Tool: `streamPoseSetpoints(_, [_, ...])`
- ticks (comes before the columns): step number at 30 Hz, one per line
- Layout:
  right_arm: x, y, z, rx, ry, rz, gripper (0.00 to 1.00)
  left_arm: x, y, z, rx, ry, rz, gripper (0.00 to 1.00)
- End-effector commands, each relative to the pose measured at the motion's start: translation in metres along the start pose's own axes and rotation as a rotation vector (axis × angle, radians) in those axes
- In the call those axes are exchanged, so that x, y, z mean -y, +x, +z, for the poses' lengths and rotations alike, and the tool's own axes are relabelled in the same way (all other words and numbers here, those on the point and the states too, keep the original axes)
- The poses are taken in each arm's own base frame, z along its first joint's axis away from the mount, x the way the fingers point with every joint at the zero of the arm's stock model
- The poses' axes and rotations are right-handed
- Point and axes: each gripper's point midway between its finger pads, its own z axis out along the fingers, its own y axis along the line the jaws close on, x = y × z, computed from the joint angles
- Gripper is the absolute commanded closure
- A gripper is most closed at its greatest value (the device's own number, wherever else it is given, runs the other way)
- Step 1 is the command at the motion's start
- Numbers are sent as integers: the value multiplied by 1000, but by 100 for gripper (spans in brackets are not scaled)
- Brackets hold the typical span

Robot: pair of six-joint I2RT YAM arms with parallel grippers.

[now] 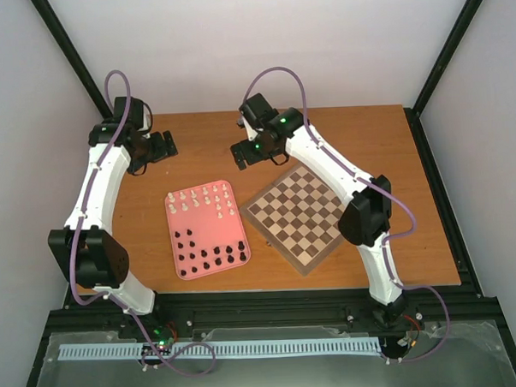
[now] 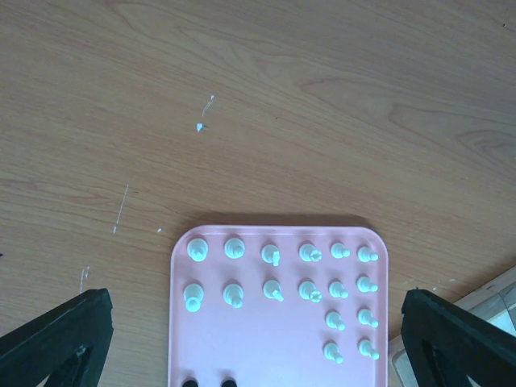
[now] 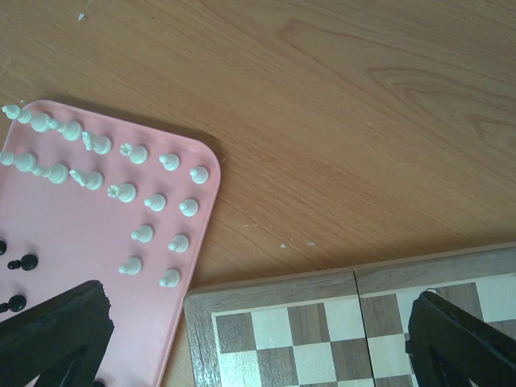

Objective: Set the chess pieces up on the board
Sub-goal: Pick up the chess piece from the storage box.

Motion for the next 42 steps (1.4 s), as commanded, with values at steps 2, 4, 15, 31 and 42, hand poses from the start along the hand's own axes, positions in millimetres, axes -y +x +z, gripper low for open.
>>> streamPoseSetpoints(2, [6,-14,-24,63,15,24,0,5,-10,-6,20,14,18,0])
streamPoseSetpoints(4, [9,-15,-24,69,12,30,0,5,-9,-5,16,14,15,0])
streamPoseSetpoints(15, [36,-11,-17,71,-15,95,0,2,-1,-6,2,8,12,0])
streamPoseSetpoints(31, [76,31,7,-40,35,146,0,-27,52,22,-92,-73,-73,30])
streamPoseSetpoints(42, [83,45,13,-72,58,137,0,-39,60,59,-169,-130,-76,45])
